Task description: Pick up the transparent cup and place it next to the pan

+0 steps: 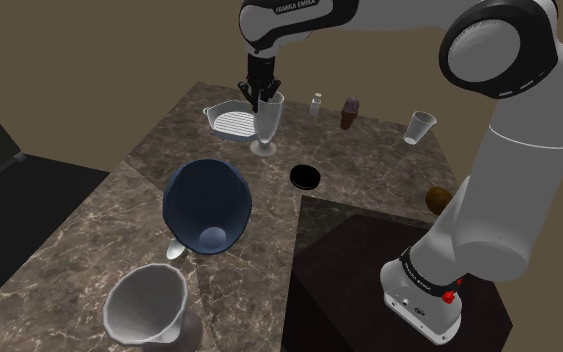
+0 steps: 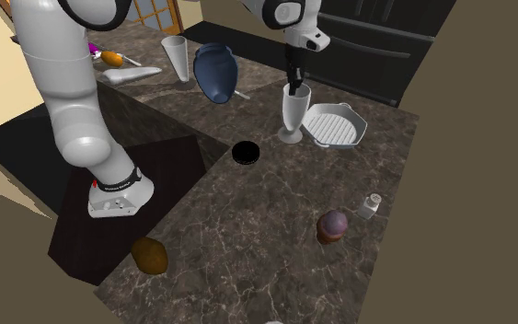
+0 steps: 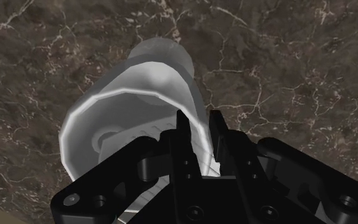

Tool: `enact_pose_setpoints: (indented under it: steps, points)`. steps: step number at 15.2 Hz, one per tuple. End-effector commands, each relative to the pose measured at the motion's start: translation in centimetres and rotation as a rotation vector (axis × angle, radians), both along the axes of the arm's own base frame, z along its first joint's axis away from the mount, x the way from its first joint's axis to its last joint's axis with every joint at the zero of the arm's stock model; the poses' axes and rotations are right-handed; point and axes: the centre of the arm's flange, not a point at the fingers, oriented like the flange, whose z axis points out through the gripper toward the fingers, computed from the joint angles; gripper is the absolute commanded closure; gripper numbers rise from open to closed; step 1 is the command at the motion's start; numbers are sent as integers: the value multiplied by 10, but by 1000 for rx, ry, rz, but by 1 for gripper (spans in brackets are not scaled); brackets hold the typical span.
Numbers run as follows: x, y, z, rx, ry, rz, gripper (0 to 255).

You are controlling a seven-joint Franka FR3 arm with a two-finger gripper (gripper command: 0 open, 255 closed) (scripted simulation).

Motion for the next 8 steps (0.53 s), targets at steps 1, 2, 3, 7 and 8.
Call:
enact_pose_setpoints:
  steps: [1,2,3,7,8]
  points:
    - [0,0,-1,0,-2,0,255]
    - [0,0,-1,0,-2,0,255]
    - [0,0,-1,0,-2,0,255]
    - [0,0,-1,0,-2,0,0]
    - [0,0,-1,0,-2,0,0]
